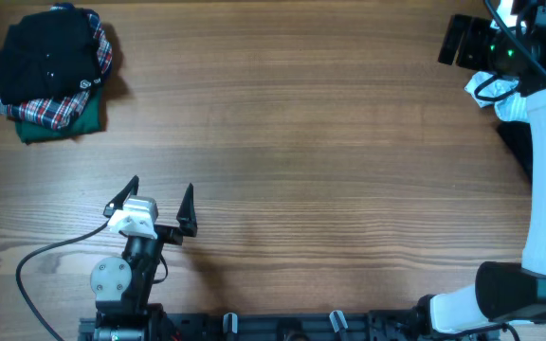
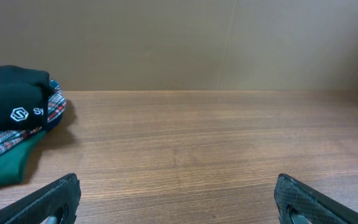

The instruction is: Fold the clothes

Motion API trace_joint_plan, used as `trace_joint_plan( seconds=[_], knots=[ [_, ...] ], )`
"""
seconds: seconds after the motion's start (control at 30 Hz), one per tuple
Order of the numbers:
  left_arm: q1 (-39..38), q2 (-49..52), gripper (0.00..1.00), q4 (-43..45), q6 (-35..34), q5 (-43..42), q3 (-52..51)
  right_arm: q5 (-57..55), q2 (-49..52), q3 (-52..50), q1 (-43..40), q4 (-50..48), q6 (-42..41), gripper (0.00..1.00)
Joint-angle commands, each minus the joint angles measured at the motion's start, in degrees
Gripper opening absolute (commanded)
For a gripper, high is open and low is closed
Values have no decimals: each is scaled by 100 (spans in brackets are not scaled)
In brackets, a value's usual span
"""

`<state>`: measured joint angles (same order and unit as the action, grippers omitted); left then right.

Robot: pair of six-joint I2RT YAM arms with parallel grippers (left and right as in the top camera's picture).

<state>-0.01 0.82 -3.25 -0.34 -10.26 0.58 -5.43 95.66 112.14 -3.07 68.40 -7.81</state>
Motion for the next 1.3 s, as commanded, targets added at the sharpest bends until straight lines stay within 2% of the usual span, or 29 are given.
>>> trace_joint_plan(
  seconds=[0.0,0.53,0.73,0.97,1.27],
  knots=[
    [-11,-66,100,-33,-57,116,-24,-103,-127,74,-17,-2,31,100],
    [-11,-66,100,-31,-57,116,-24,-101,-48,74,-13,-13,26,99],
    [-11,-66,100,-31,-57,116,-24,-103,-289,70,236,-17,31,100],
    [-11,-66,100,-31,-57,116,-24,-103,-1117,-466,782,-26,28,100],
    [-11,-66,100,-31,-57,116,-24,-170,-2876,-2009,793,-175,157,100]
  ],
)
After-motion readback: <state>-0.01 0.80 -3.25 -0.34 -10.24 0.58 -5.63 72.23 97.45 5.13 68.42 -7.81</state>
